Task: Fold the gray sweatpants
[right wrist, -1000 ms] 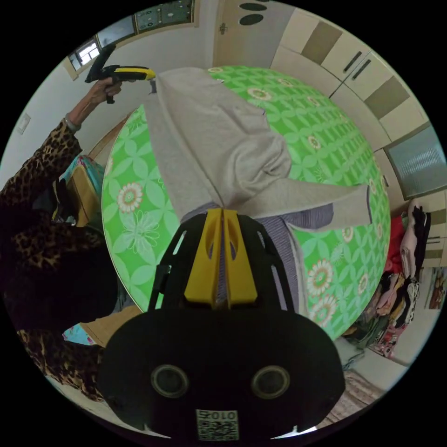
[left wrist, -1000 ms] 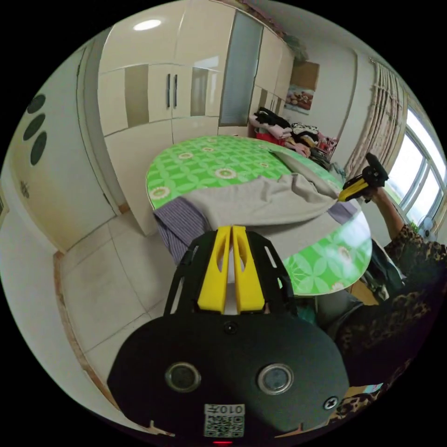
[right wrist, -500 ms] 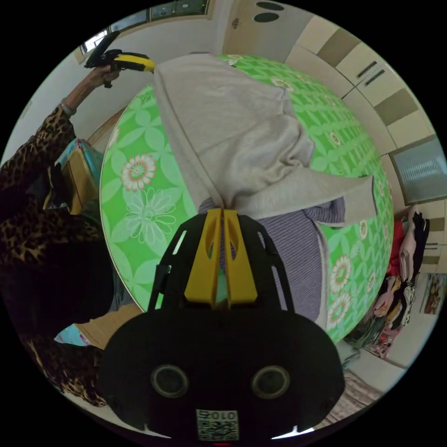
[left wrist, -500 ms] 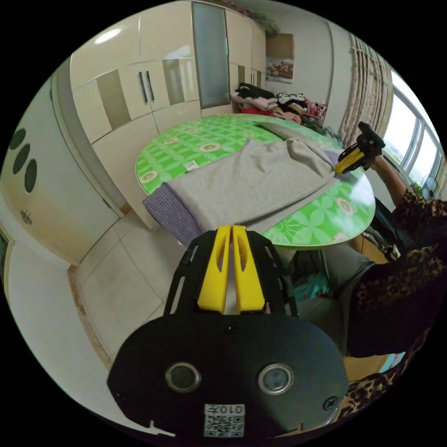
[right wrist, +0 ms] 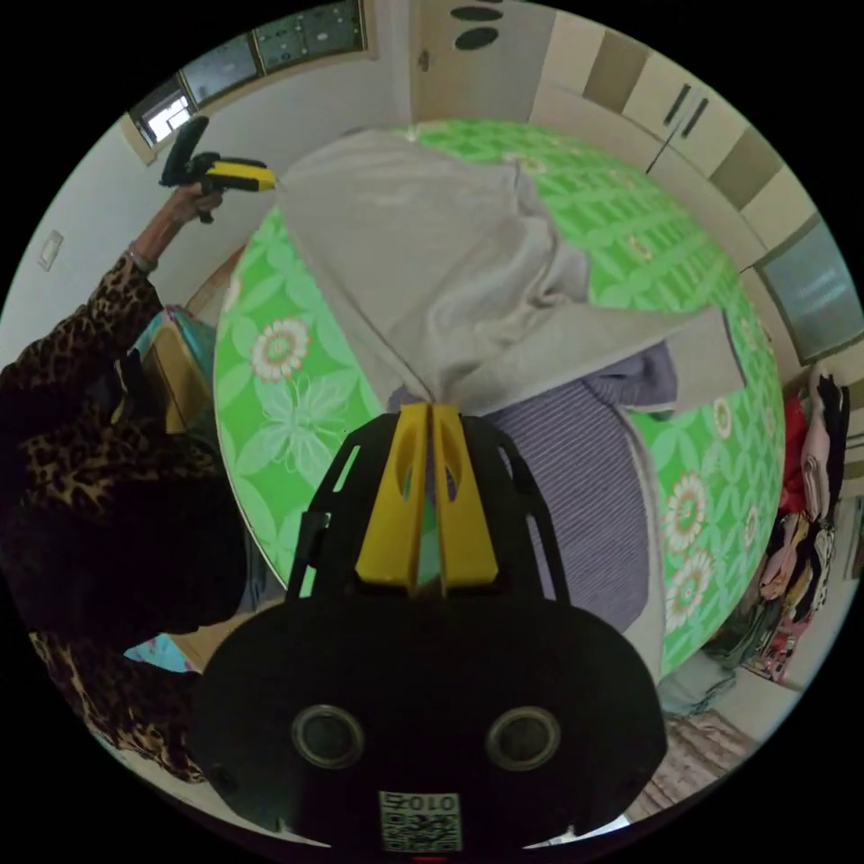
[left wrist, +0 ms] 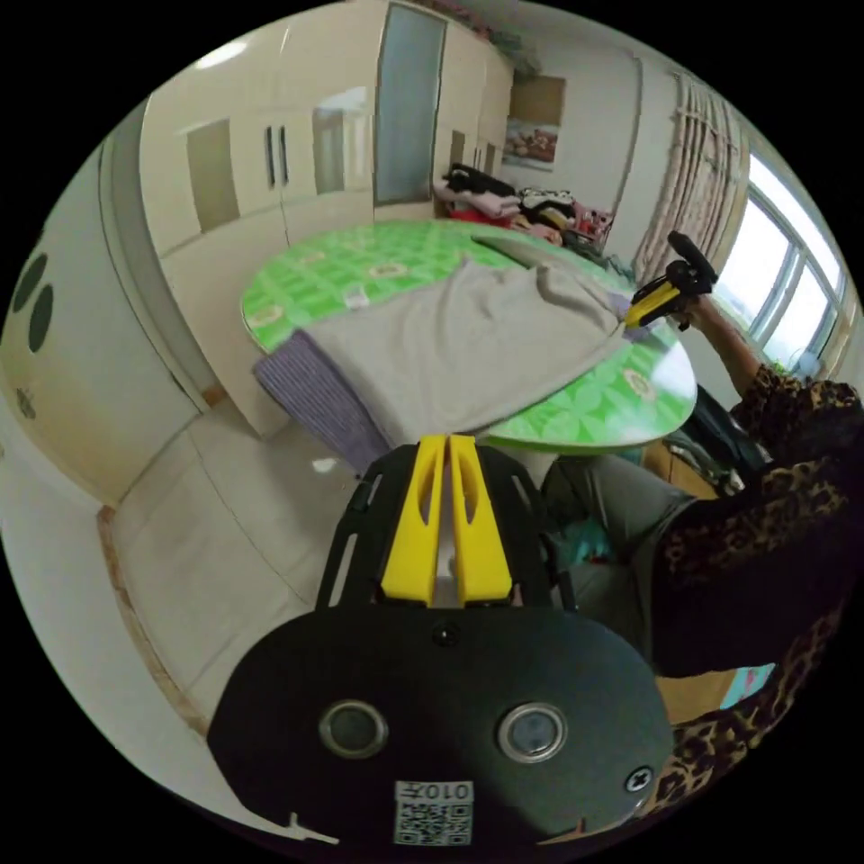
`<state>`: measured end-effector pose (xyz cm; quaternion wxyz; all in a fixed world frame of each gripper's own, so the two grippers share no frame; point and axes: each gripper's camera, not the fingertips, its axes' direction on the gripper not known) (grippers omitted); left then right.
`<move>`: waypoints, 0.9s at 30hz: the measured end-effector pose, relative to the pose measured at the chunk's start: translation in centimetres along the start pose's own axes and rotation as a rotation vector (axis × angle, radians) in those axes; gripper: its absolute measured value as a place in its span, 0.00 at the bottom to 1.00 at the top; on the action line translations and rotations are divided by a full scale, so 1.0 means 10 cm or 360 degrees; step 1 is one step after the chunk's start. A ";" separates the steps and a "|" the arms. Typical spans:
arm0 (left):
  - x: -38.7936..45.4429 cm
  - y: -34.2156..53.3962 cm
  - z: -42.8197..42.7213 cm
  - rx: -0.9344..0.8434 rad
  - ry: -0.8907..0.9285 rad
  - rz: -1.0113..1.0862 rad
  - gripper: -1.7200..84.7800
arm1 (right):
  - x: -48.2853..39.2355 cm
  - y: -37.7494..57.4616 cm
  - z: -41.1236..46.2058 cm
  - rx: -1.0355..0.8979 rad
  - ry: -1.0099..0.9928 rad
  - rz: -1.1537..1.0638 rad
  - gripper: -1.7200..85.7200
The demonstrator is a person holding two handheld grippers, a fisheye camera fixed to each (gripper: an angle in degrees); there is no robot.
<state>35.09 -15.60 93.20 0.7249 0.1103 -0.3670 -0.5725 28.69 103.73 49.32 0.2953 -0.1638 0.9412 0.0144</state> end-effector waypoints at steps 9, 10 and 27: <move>-0.77 0.65 0.09 0.0329 0.0531 -0.0395 0.02 | 0.49 0.06 0.14 0.0101 -0.0220 0.0129 0.07; -0.88 0.77 0.08 0.0410 0.0571 -0.0489 0.02 | 0.58 0.09 0.16 0.0134 -0.0282 0.0164 0.07; -0.05 -0.53 0.90 0.0415 0.0405 -0.0426 0.02 | 2.37 0.54 0.06 0.0864 -0.0721 0.1087 0.18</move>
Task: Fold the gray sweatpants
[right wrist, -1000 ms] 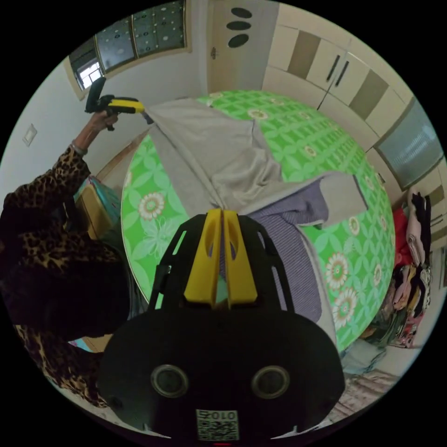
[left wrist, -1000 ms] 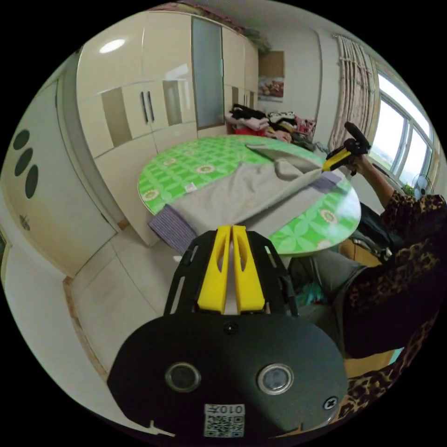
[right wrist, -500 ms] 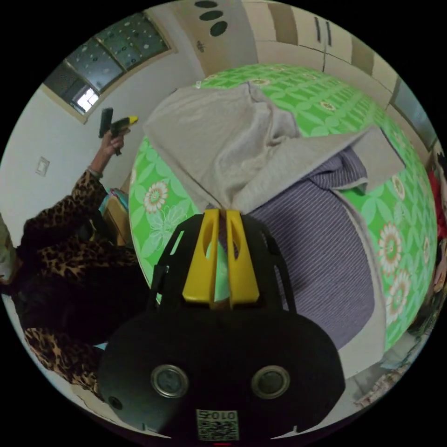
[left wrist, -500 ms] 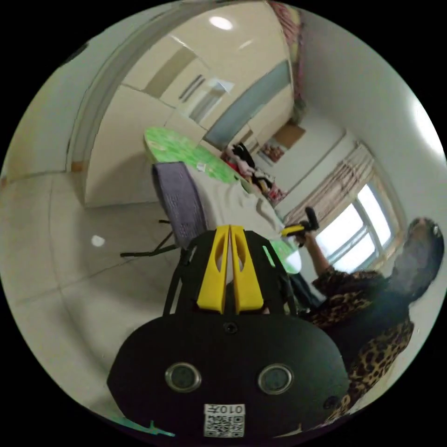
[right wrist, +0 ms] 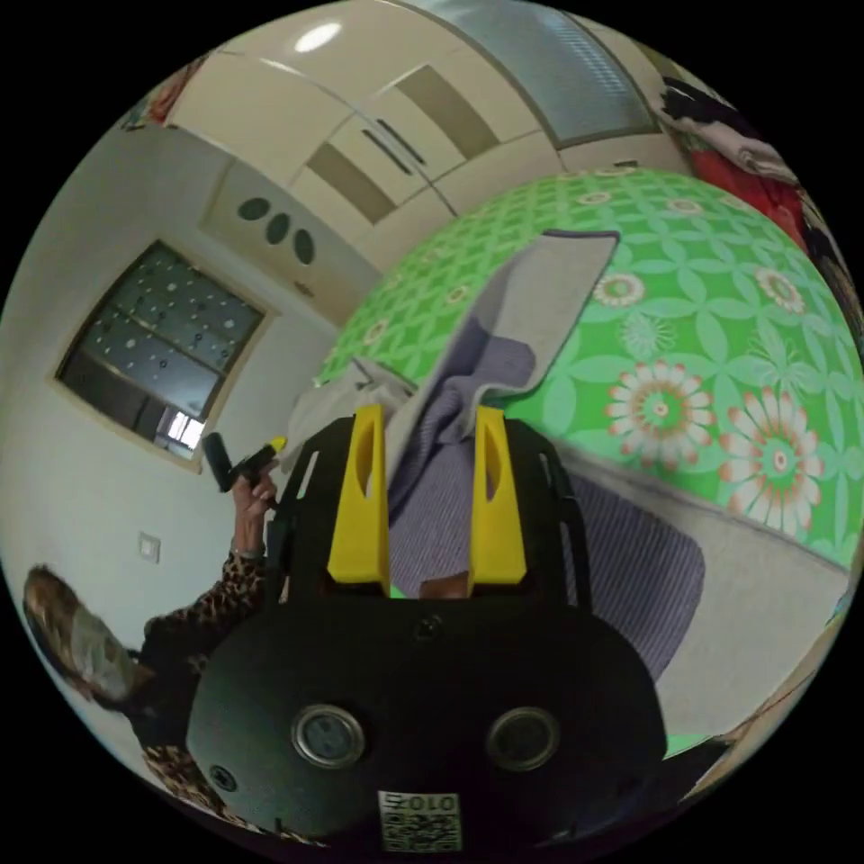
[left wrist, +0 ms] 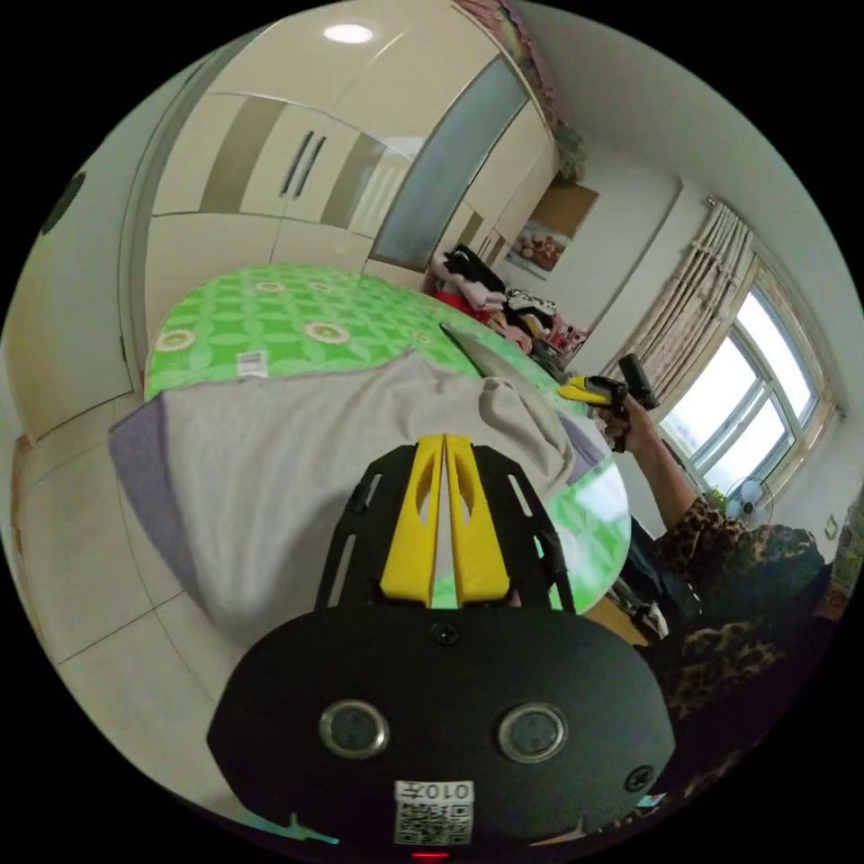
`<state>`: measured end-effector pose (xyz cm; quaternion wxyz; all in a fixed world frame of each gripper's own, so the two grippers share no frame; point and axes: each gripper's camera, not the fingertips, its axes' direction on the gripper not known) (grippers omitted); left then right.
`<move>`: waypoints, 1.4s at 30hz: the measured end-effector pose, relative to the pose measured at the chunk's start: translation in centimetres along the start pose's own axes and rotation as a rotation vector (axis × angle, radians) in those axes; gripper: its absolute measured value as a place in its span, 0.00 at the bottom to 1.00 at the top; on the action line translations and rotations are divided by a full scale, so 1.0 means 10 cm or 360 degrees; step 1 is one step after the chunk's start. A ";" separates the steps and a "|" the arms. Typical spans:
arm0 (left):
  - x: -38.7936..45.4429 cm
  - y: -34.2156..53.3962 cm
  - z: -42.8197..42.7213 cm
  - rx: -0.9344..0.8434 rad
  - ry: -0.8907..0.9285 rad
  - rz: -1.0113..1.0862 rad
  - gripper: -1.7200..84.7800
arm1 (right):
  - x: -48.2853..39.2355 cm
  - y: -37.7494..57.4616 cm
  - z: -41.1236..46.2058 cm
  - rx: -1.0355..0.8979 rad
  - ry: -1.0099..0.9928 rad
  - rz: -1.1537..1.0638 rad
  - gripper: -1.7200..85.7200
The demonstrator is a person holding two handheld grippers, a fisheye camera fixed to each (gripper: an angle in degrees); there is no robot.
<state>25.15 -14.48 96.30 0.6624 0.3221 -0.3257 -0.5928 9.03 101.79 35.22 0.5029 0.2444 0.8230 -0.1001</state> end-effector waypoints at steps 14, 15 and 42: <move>-0.43 -0.36 1.11 -0.0396 0.0168 -0.0240 0.02 | 0.34 -2.30 0.98 -0.0443 0.0515 0.0177 0.20; -0.41 -0.36 1.12 -0.0396 0.0155 -0.0227 0.02 | 0.34 -2.46 1.12 -0.0462 0.0580 0.0183 0.20; -0.53 -0.55 1.53 -0.0382 0.0155 -0.0229 0.02 | 0.50 -0.60 -0.90 0.0569 0.0556 0.0064 0.07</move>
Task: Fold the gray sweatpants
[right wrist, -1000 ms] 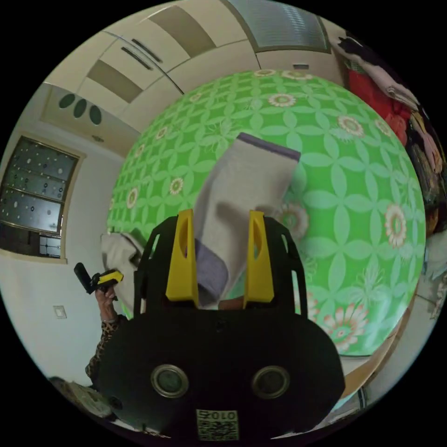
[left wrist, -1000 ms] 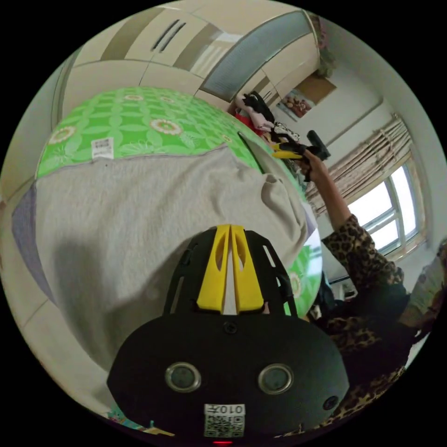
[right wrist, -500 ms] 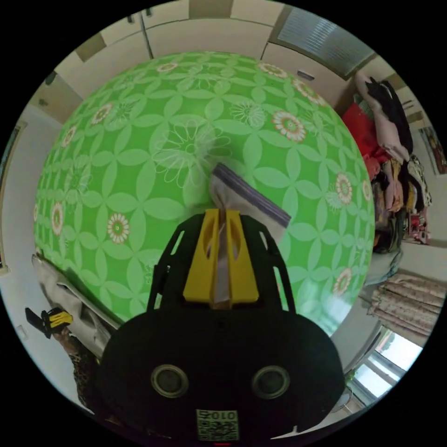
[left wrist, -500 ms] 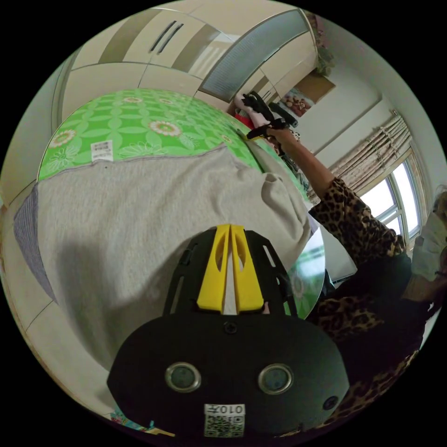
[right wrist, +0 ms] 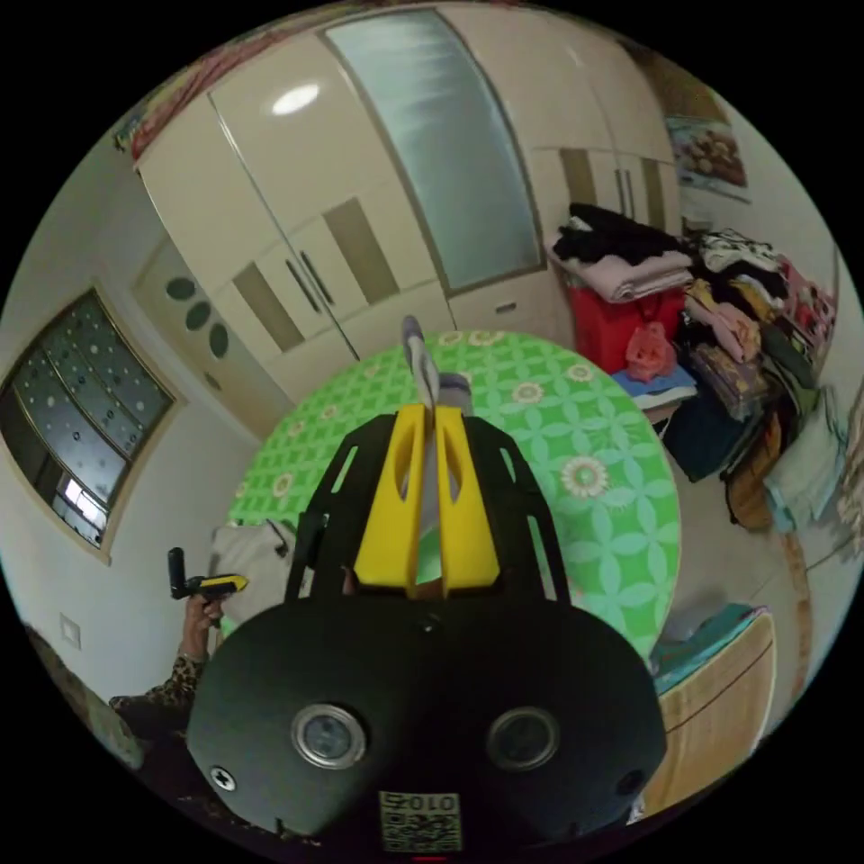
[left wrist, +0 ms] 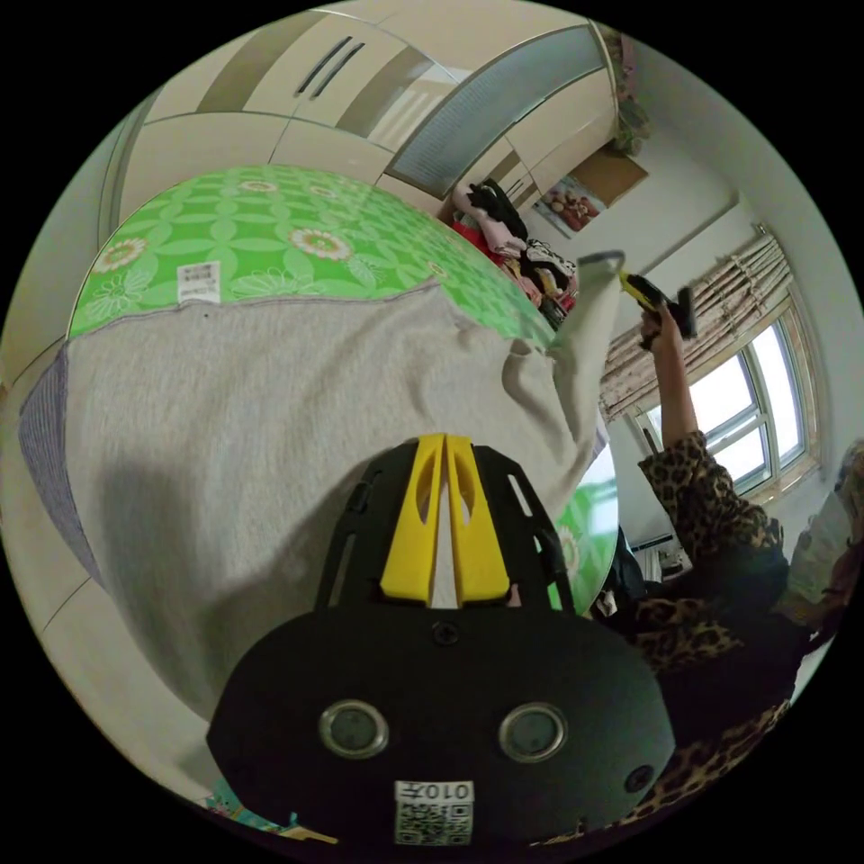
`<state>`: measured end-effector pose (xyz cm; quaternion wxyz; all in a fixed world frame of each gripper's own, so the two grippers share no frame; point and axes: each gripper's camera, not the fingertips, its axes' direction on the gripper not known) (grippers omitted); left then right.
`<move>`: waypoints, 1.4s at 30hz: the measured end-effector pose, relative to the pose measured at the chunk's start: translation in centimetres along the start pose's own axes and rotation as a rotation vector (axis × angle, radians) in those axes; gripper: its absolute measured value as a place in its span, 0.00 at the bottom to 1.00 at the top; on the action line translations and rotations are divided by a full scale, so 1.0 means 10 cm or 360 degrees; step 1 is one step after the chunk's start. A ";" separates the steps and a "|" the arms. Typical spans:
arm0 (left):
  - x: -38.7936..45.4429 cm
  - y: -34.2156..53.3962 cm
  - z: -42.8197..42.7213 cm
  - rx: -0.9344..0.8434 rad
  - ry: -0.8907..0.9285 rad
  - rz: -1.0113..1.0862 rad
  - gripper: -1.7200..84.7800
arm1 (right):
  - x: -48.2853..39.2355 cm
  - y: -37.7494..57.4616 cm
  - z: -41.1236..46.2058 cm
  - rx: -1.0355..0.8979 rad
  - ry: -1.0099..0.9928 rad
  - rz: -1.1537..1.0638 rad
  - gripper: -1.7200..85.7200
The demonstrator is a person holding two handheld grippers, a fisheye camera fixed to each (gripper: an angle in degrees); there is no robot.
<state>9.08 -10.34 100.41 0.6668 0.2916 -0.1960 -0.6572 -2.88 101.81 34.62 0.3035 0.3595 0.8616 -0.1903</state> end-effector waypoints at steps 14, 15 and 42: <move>-0.13 -0.09 0.07 -0.0003 0.0094 -0.0080 0.02 | 2.46 2.87 -0.29 -0.0107 -0.0234 0.0701 0.07; -0.14 -0.09 0.08 -0.0002 0.0099 -0.0086 0.02 | 2.50 2.90 -0.35 -0.0086 -0.0268 0.0682 0.07; -0.22 -0.14 0.07 -0.0004 0.0158 -0.0115 0.02 | 4.23 5.49 -0.38 0.0313 -0.0907 0.1173 0.16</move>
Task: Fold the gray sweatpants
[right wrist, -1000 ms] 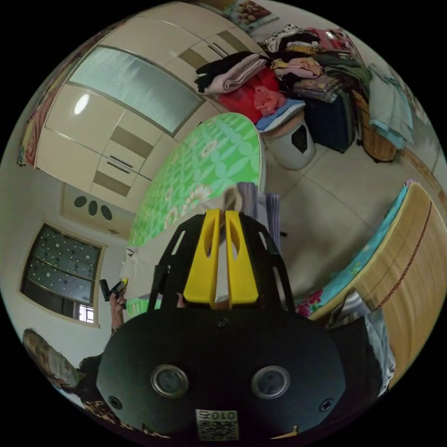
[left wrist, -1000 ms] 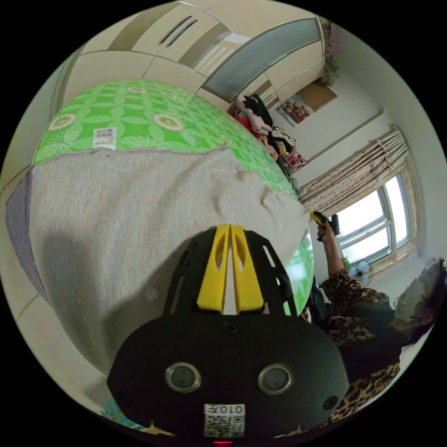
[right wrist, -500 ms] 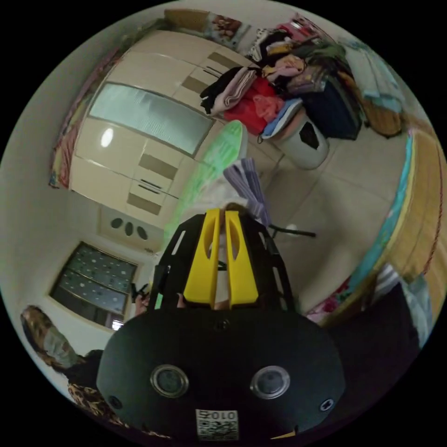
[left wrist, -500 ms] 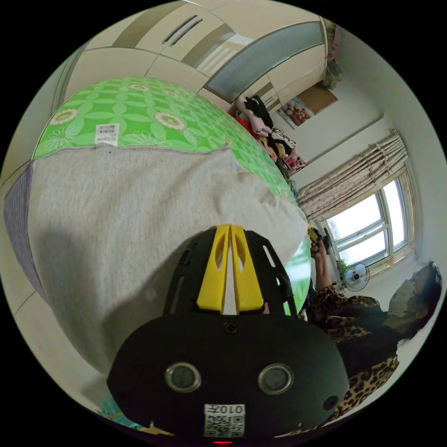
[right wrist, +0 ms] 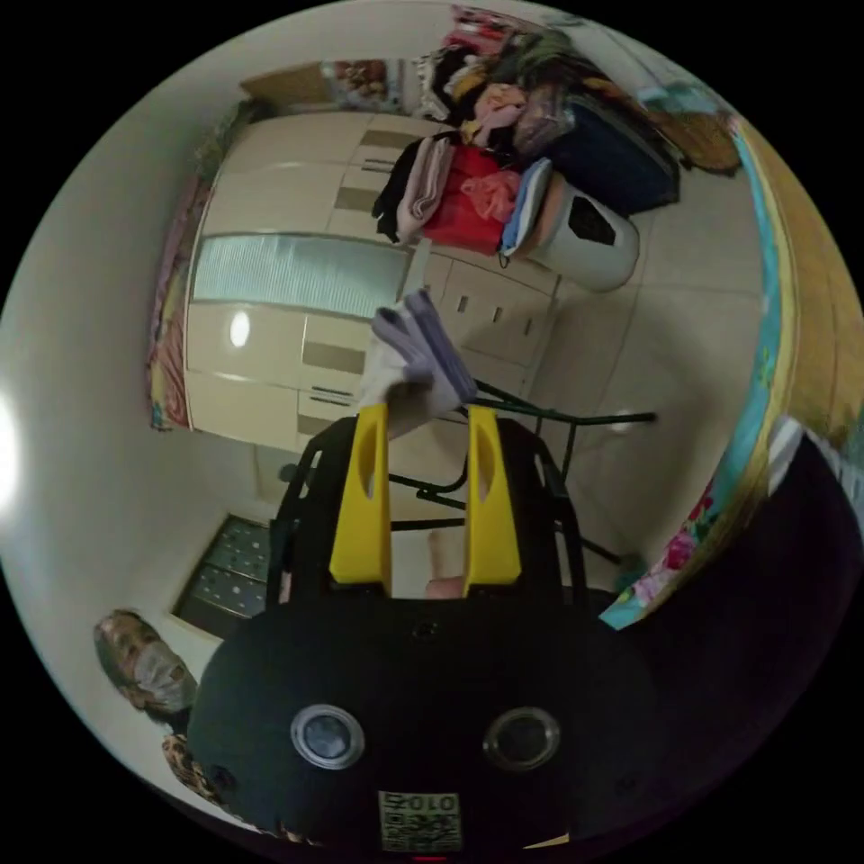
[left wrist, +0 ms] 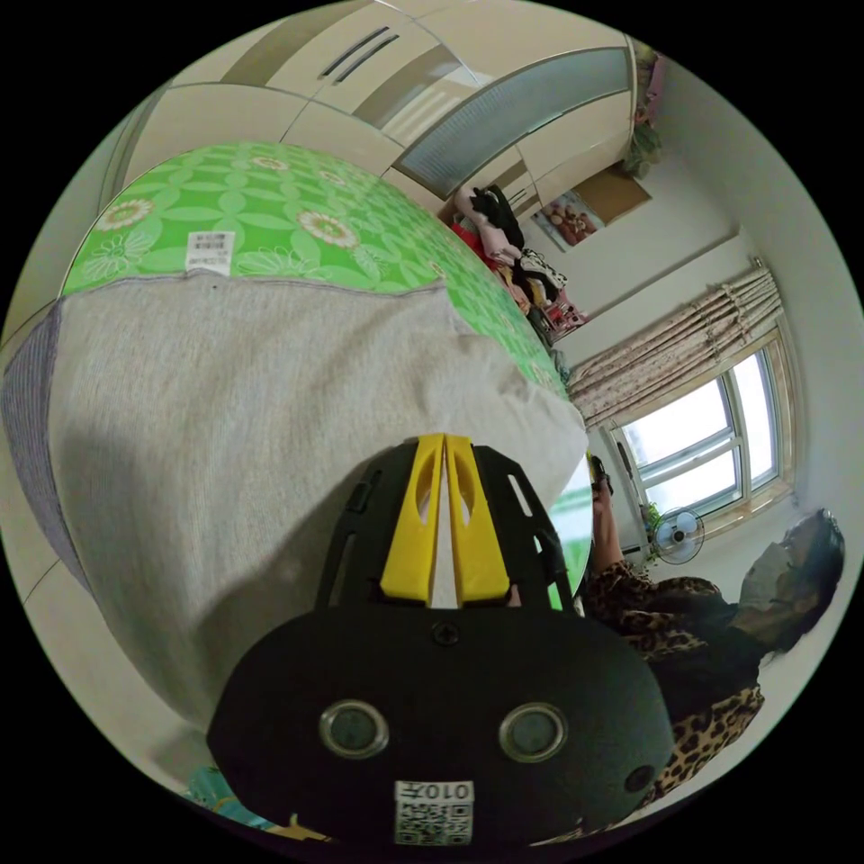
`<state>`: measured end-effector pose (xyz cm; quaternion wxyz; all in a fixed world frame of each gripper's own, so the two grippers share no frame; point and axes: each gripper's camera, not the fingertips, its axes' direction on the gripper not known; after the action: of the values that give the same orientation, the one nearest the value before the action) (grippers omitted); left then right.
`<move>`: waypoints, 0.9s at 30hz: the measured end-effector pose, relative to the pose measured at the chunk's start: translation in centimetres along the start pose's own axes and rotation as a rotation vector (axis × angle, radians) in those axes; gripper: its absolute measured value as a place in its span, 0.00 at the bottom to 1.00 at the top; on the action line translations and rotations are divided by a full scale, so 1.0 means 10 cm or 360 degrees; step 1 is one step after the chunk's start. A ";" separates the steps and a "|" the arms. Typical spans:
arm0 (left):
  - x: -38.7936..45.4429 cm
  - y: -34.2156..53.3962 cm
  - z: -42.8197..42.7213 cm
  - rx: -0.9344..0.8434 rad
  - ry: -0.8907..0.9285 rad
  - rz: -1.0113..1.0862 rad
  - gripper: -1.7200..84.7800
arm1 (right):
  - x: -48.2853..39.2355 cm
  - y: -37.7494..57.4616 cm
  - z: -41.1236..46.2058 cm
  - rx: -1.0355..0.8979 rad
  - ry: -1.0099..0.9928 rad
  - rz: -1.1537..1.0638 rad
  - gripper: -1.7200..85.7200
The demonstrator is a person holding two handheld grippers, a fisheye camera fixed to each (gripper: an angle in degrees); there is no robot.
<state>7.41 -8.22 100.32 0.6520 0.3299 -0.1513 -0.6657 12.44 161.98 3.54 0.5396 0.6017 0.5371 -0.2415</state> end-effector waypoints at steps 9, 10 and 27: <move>-0.01 0.00 -0.02 0.0010 0.0006 -0.0019 0.02 | 0.40 -0.16 -0.27 0.0069 -0.0200 -0.0011 0.19; -0.02 0.00 -0.03 0.0012 0.0012 -0.0029 0.02 | 0.40 -0.23 -0.26 0.0011 -0.0176 -0.0015 0.19; -0.07 0.00 -0.08 0.0019 0.0054 -0.0078 0.02 | 1.20 -0.28 -0.57 -0.0015 -0.0434 0.0113 0.26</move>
<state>7.89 -7.34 99.94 0.6360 0.3487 -0.1360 -0.6748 11.94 171.32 -6.26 0.6185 0.5795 0.4383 -0.2993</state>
